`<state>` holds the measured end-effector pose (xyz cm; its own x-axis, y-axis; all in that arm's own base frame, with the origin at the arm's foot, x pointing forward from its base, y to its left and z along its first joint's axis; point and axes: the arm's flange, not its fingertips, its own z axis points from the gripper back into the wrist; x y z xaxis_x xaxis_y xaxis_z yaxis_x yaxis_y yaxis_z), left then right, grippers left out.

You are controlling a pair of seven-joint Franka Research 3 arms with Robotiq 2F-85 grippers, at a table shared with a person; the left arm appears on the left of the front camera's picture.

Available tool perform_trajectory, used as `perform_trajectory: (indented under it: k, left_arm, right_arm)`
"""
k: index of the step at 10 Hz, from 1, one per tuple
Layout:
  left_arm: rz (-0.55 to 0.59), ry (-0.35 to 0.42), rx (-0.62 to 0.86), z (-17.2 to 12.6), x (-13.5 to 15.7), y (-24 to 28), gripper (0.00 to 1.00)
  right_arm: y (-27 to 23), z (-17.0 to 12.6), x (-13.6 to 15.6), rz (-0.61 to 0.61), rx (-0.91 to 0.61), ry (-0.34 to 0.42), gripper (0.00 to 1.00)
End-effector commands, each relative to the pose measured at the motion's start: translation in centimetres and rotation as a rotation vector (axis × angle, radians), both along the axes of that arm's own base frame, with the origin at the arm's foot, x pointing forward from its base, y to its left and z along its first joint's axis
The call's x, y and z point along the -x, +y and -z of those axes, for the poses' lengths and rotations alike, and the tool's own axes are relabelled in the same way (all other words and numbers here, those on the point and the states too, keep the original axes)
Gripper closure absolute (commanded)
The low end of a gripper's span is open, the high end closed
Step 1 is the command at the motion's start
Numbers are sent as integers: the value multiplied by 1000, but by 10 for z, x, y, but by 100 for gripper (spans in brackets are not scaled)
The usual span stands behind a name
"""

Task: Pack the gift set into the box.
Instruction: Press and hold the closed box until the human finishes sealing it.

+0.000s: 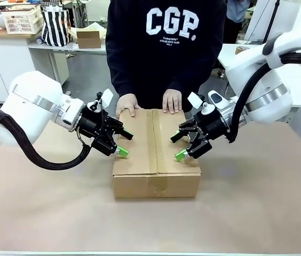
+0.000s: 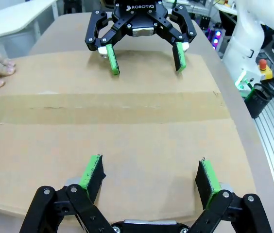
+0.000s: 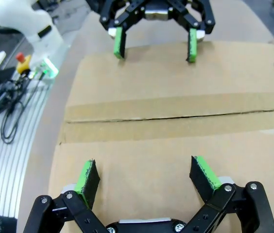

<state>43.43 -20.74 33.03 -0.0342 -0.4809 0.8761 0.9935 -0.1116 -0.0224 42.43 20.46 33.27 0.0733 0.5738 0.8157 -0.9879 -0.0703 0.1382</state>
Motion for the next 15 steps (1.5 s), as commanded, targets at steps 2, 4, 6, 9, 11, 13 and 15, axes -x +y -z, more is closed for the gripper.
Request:
perform_trajectory:
  k: [2, 4, 6, 9, 11, 13, 15]
  left_arm:
    - [-3, 3, 2, 1, 1, 0, 0]
    - [-3, 3, 2, 1, 1, 0, 0]
    - [-3, 3, 2, 1, 1, 0, 0]
    - [-3, 3, 2, 1, 1, 0, 0]
    - [-3, 3, 2, 1, 1, 0, 0]
    - [-3, 3, 2, 1, 1, 0, 0]
    - [-3, 3, 2, 1, 1, 0, 0]
  right_arm:
    - [0, 4, 1, 9, -3, -11, 0]
    - [0, 4, 1, 9, -3, -11, 0]
    - [0, 4, 1, 9, -3, -11, 0]
    - [0, 4, 1, 9, -3, -11, 0]
    - [0, 4, 1, 9, -3, -11, 0]
    - [0, 4, 1, 9, -3, -11, 0]
    - [0, 4, 1, 9, -3, -11, 0]
